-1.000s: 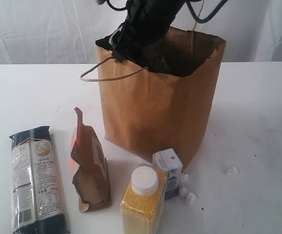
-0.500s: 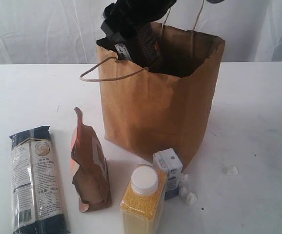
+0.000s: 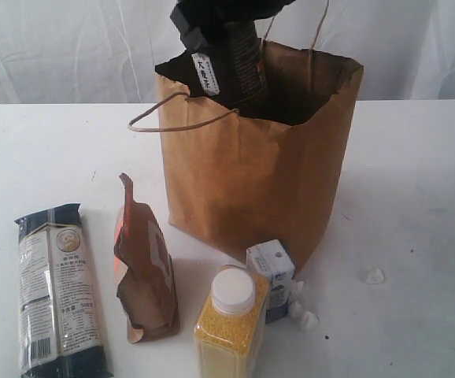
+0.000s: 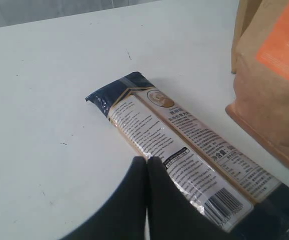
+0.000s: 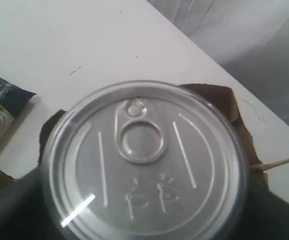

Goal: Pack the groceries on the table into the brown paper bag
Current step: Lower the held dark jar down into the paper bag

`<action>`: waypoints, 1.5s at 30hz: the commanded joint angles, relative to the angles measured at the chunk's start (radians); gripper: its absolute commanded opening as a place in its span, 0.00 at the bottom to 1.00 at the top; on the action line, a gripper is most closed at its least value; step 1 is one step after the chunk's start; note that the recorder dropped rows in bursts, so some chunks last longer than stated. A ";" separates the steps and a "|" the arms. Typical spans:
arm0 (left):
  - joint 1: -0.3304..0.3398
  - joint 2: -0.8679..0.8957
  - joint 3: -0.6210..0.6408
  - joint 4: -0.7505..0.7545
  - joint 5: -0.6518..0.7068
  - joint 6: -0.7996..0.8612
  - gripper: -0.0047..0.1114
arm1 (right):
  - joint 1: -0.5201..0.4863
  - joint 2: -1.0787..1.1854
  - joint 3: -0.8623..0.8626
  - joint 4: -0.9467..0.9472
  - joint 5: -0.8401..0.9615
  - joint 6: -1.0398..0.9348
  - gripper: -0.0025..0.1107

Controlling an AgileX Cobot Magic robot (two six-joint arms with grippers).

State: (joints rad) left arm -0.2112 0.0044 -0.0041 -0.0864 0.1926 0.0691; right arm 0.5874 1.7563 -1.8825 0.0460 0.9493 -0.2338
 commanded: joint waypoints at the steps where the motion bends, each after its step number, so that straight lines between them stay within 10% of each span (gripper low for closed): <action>1: 0.001 -0.004 0.004 -0.008 0.002 0.002 0.04 | -0.012 -0.038 -0.012 0.004 -0.015 0.010 0.02; 45: 0.001 -0.004 0.004 -0.008 0.002 0.002 0.04 | -0.061 -0.262 0.527 0.003 -0.332 0.054 0.02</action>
State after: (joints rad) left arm -0.2112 0.0044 -0.0041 -0.0864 0.1926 0.0710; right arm 0.5313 1.5112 -1.3720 0.0476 0.6828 -0.1879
